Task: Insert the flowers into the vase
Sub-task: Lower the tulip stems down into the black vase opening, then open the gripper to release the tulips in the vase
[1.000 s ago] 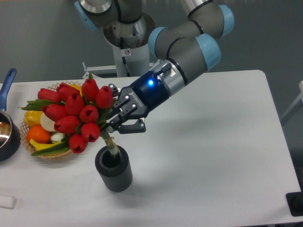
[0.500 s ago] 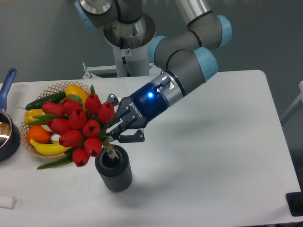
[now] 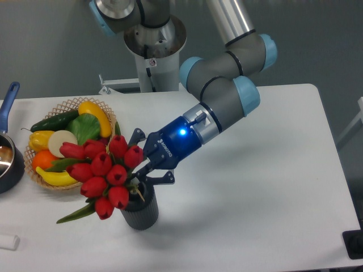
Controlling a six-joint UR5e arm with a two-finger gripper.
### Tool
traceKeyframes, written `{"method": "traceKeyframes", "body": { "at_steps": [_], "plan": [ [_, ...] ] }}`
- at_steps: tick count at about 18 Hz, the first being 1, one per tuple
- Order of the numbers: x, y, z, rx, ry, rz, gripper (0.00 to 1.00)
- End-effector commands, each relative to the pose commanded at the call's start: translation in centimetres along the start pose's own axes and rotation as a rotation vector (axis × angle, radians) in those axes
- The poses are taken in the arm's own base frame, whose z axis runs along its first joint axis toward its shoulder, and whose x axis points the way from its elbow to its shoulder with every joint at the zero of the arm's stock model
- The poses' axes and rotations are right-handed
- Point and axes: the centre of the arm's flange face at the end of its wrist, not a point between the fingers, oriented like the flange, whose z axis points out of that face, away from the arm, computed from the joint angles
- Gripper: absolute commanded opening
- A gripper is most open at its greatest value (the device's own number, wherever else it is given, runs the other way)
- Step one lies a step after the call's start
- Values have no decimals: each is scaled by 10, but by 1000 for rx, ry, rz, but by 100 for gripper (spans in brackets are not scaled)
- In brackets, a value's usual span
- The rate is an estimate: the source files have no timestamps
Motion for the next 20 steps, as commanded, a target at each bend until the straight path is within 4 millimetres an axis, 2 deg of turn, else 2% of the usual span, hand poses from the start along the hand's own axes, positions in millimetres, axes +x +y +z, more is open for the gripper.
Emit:
{"method": "traceKeyframes", "body": {
  "at_steps": [3,8,14,17,20],
  "plan": [
    [-8,17,3,-5,3,17,26],
    [0,43,5,-10,10,4,26],
    [6,56,4,-12,9,2,28],
    [6,56,5,-13,11,16,41],
    [5,58,4,-13,9,62,66]
  ]
}}
